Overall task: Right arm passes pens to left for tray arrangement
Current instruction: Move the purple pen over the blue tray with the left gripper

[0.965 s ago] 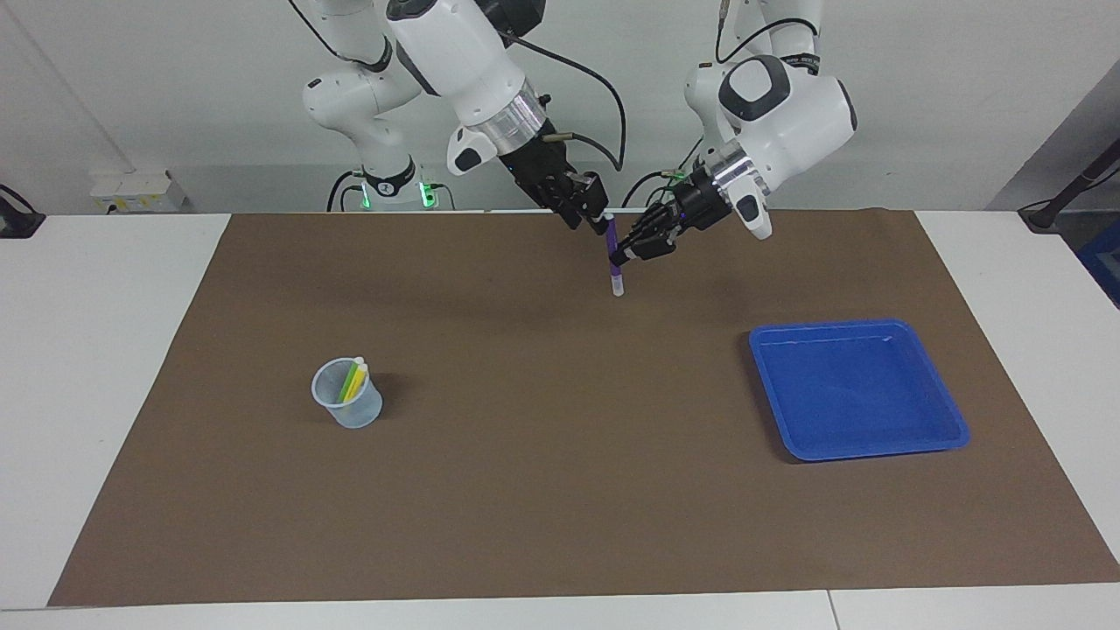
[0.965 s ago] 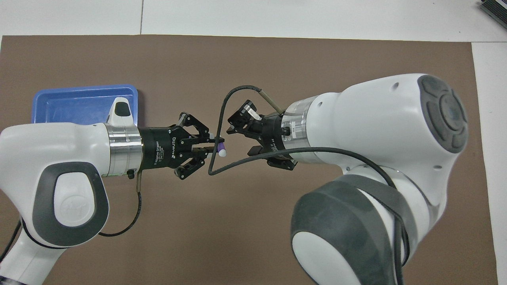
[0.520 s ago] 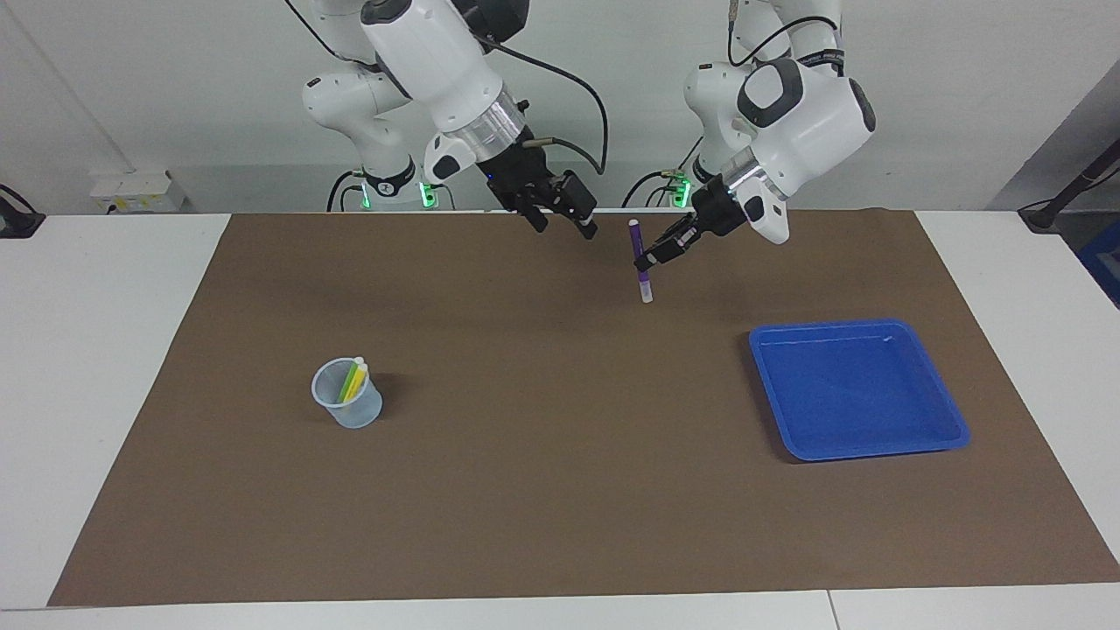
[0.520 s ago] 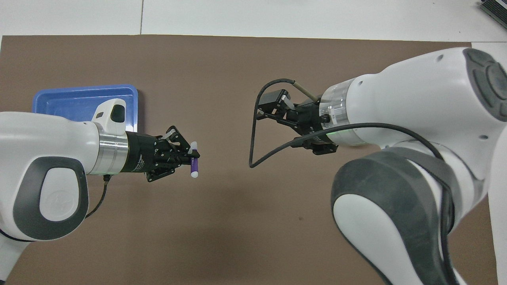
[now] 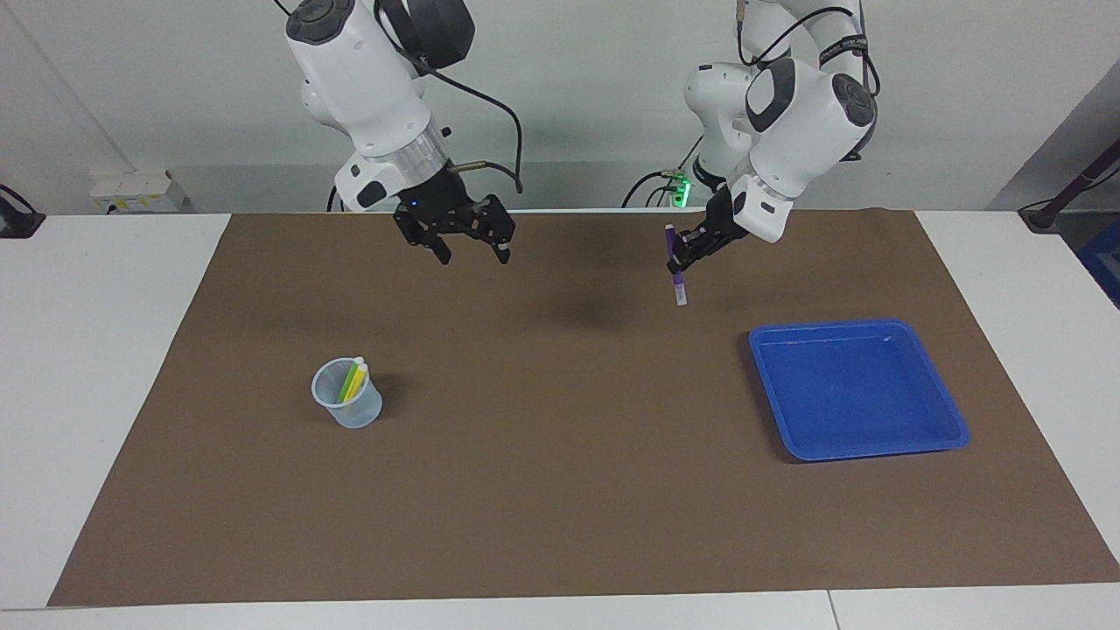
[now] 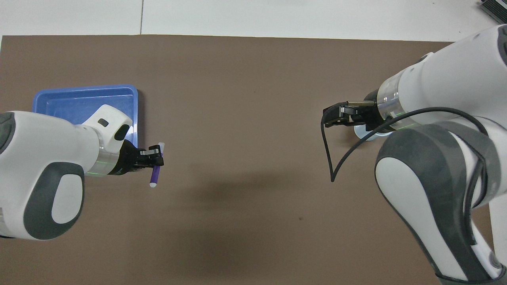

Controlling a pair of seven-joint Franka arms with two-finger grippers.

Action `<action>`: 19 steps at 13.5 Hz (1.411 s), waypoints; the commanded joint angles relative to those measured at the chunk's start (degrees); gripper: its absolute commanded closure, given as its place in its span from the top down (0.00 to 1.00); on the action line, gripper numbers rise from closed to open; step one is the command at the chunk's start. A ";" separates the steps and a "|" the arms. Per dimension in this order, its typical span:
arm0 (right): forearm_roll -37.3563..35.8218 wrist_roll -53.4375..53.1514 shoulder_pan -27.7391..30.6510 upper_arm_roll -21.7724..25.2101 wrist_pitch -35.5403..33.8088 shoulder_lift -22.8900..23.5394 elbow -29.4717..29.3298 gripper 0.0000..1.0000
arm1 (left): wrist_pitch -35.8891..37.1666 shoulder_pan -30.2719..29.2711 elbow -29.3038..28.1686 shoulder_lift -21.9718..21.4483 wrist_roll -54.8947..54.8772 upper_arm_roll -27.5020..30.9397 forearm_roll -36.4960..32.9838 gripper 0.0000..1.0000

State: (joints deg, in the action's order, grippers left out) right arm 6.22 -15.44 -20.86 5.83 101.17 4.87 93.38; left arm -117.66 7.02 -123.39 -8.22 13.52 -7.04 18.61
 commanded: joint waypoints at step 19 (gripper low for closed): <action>-26.08 32.58 2.49 -0.56 17.49 6.47 14.54 0.61 | -32.64 -14.58 -1.85 21.23 -25.12 -0.51 -5.43 0.00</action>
State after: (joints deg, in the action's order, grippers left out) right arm -18.56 15.71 -19.17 5.76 117.12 12.18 106.39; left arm -150.71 -7.31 -125.97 12.41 -11.88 -7.10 13.75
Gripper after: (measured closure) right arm 0.308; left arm 0.819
